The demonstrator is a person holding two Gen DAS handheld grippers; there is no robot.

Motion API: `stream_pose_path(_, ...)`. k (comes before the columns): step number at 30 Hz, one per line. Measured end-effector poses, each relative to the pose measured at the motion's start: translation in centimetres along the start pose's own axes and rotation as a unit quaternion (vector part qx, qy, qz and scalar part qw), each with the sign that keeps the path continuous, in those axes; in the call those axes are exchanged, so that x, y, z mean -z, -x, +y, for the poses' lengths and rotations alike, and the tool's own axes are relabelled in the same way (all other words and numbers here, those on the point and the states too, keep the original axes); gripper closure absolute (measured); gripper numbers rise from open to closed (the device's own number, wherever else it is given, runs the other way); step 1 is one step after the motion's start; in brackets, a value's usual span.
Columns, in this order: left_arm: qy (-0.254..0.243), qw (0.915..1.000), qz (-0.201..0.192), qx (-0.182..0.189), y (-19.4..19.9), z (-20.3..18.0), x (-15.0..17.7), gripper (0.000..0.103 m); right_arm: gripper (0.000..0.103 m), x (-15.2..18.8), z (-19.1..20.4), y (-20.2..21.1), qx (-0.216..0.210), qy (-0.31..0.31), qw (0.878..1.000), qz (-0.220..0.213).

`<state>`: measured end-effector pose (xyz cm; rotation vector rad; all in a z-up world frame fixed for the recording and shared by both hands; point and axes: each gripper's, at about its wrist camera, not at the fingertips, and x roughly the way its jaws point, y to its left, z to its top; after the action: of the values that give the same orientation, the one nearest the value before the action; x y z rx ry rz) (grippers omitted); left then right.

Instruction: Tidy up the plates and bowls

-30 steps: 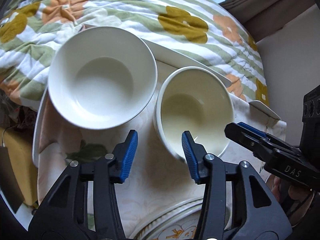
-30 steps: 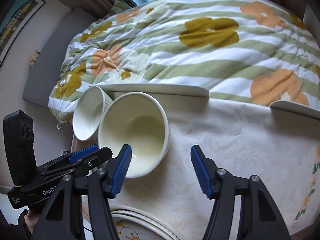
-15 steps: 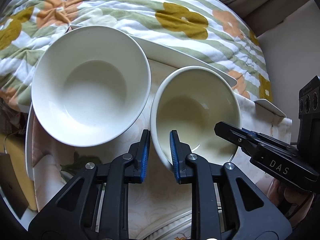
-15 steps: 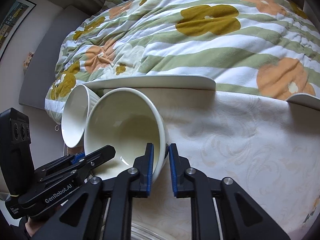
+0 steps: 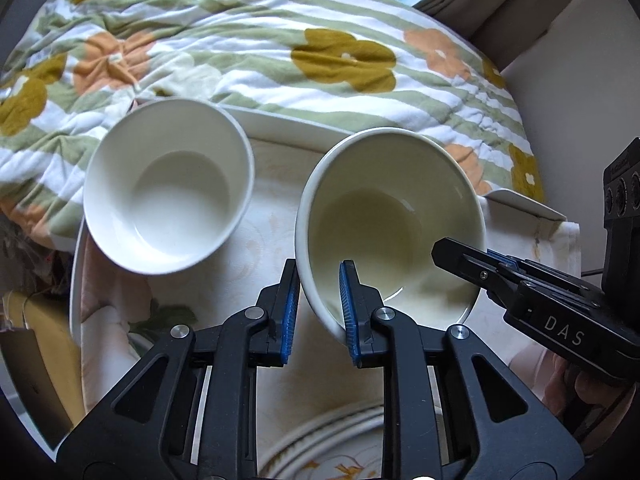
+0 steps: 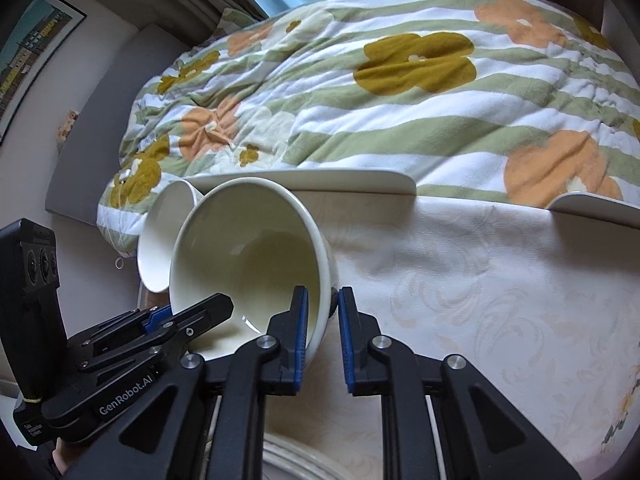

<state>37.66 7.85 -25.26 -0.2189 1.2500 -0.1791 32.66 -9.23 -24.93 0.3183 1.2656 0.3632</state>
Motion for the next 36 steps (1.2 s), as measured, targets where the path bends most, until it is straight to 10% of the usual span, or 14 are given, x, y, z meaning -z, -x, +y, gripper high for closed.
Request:
stream_pose_path(19,-0.065,0.9963,-0.043,0.037,8.0,-21.0,11.3,0.085,0.089,10.8,-10.0,19.0,0.010,-0.018,0.996,-0.091)
stream_pose_path(36,-0.164,0.9818,0.089,0.035,0.3,-29.5,18.8,0.085,0.089,20.0,-20.5,19.9,0.039,-0.126,0.990,-0.053)
